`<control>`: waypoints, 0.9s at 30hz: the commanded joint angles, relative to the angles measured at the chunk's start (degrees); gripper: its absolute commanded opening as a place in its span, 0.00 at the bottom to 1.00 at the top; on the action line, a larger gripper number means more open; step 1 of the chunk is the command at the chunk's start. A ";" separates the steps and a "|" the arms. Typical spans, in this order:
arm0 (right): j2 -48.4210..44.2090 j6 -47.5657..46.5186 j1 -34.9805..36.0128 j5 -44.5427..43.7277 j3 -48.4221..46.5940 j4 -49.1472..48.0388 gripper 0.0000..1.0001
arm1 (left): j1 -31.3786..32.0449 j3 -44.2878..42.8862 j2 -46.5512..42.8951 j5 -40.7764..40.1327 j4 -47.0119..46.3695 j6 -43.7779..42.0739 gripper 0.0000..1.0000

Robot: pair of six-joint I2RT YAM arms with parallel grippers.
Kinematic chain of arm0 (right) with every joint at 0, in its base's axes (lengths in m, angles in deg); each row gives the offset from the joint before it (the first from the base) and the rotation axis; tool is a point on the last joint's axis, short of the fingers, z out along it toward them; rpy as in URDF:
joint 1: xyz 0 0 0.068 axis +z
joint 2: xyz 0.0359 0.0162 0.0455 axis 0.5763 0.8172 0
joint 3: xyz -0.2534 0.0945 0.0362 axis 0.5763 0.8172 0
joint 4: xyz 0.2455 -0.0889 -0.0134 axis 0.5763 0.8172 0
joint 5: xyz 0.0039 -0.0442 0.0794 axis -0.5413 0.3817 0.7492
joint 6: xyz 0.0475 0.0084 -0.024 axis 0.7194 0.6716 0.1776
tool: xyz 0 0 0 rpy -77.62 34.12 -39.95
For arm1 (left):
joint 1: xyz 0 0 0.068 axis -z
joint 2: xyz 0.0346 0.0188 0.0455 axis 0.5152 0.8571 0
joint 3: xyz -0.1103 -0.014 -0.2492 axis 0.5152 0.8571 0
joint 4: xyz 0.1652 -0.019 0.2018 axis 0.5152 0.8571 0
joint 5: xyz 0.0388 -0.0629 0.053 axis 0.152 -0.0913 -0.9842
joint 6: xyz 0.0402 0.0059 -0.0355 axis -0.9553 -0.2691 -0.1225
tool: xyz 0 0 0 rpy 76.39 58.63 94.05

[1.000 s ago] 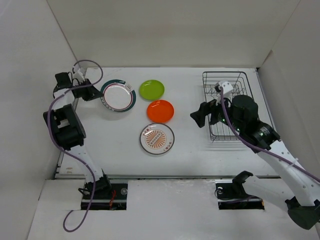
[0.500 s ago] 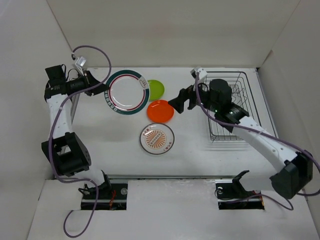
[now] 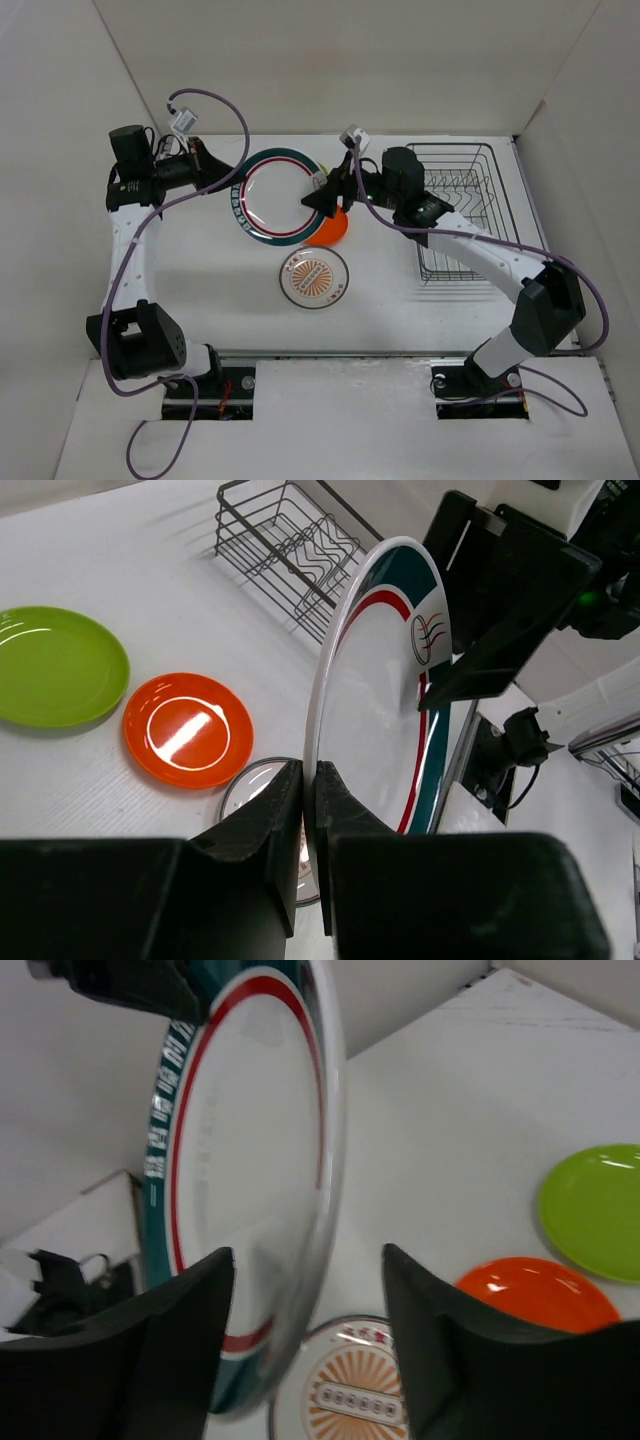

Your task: Load the plates into the dish rack

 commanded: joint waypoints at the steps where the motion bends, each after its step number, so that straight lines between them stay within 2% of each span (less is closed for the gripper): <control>1: 0.98 3.74 0.84 4.57 -3.21 -8.42 0.60 | 0.32 0.58 -2.41 4.48 -6.85 5.53 0.00; 2: 1.50 4.54 0.84 5.10 -3.21 -8.43 0.21 | 0.32 0.58 -2.41 4.48 -7.47 5.55 0.00; 4: 1.51 5.33 0.84 4.32 -3.21 -8.96 0.03 | 0.32 1.11 -2.41 3.87 -8.26 6.34 0.00; 6: 0.64 6.56 0.84 2.14 -3.21 -8.96 0.00 | 0.32 1.64 -1.79 2.03 -8.26 6.34 0.00; 7: 0.02 6.56 0.84 0.90 -3.21 -7.57 0.00 | 0.32 1.64 -1.79 0.72 -8.26 6.34 0.07; 9: -2.43 6.56 -0.56 -2.17 -2.59 -4.67 0.00 | 0.32 1.64 -1.26 -3.31 -6.96 5.73 0.39; 10: -3.49 6.56 -2.30 -6.54 -2.59 -2.74 0.00 | 0.32 1.12 -0.65 -4.82 -5.90 5.11 0.93; 11: -4.72 5.87 -3.28 -9.63 -2.59 2.24 0.00 | 0.32 0.59 -0.65 -5.97 -5.02 4.41 1.00; 12: -7.08 3.86 -4.24 -13.66 -3.64 5.68 0.00 | 0.32 0.58 -0.13 -7.11 -4.23 3.71 1.00; 13: -8.23 2.71 -5.12 -23.53 -4.43 9.28 0.00 | 0.32 0.58 0.40 -9.56 -3.00 3.70 1.00; 14: -9.20 1.48 -6.87 -28.42 -5.31 15.32 0.00 | 0.32 0.58 0.41 -10.89 -2.47 2.40 1.00; 17: -10.53 -3.53 -10.74 -43.08 -8.21 22.13 0.00 | 0.32 0.58 0.93 -16.86 -2.46 2.38 1.00; 18: -10.53 -4.24 -11.98 -45.49 -9.61 25.72 0.00 | 0.32 0.58 0.93 -18.01 -2.46 2.38 1.00; 21: -10.53 -7.14 -15.75 -53.76 -9.62 27.86 0.00 | 0.32 0.58 0.93 -21.26 -1.94 1.77 1.00; 27: -7.02 -8.90 -21.65 -58.08 -10.85 28.39 0.00 | 0.32 0.06 0.41 -25.48 -1.41 0.71 1.00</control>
